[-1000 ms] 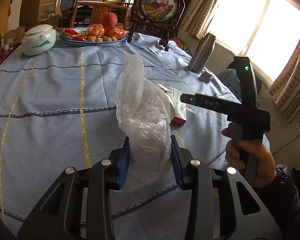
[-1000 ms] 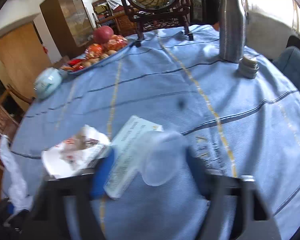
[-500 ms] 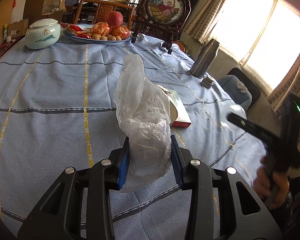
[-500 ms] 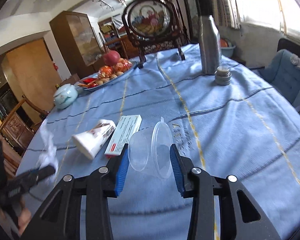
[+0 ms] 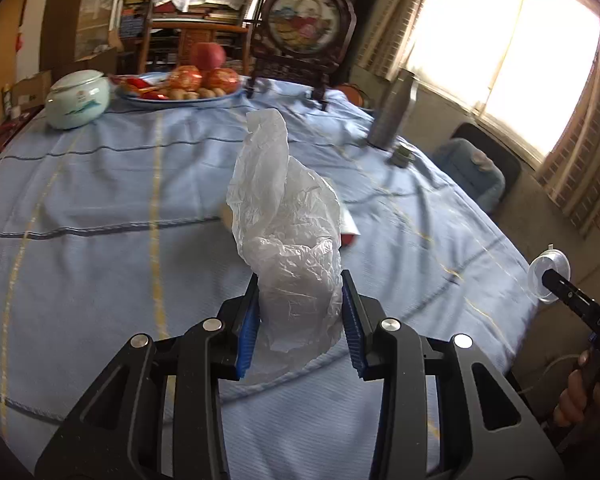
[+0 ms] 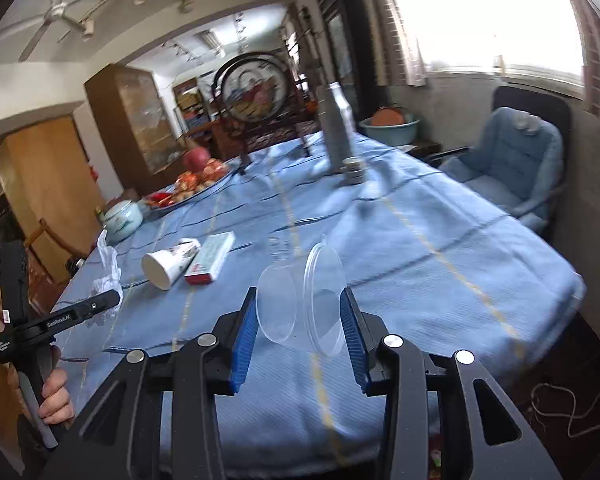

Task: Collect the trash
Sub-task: 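Grasp the clear plastic cup with the right tool while the left tool holds the bag, then carry the bag and cup to the red wastebasket and open both tools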

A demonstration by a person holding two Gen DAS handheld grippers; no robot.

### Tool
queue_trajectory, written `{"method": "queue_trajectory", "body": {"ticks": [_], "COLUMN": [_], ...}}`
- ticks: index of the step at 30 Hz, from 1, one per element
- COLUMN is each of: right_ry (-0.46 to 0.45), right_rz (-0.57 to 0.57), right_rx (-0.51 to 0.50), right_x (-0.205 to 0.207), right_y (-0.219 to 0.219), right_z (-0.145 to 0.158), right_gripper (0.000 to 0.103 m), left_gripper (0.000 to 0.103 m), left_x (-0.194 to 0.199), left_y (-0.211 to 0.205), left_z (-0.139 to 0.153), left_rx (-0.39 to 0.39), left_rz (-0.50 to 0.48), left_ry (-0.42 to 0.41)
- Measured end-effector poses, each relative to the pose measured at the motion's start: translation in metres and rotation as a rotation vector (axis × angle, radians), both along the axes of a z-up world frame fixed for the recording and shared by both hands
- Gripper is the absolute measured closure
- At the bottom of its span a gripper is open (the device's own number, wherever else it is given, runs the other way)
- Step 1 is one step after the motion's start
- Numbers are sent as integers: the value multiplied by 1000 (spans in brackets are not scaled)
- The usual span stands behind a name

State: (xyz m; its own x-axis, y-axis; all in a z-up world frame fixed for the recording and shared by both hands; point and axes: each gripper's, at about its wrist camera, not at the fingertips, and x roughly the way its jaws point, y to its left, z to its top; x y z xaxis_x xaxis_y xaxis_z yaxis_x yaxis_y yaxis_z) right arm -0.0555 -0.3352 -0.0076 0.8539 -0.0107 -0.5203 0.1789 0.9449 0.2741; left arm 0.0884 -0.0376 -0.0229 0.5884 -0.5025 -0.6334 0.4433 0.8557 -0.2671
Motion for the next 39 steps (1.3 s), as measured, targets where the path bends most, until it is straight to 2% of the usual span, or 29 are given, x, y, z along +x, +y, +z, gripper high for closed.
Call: {"method": "queue_trajectory", "body": {"ticks": [10,15,18,22,28,30,34,39], "right_ry": [-23,27,94,211,383,428,397,272], "right_rz": [-173,-261,-308,-360,-390,-407,-444,-545], "right_rx": [60,86,96,187,278,292,299,288], "right_x": [-86,-121,-135,-146,-136,-132,-138,-170], "right_y": [-64,-94,-110,-137,-161,-167,-176,-197], "right_z": [-18,-44,-74,-134,-219,-240,-239,-209], "right_gripper": [63,63,62,62,61,43,40,31], "left_gripper": [64,64,64,64,64,64,64,64], "left_x": [-50,-75,-88,-105,-121,-126,-137,-160], "left_y": [-67,-111,-138,-173,-222,-237,-264,-296], "left_z": [20,26,23,13,-6,-13,-23,-35], "left_rx": [18,18,24,51,109,128,166,194], "left_rz": [-159,-264,-326,-400,-488,-513,-568,-662], "left_ry": [-42,-52,-44,-28,10,22,34,48]}}
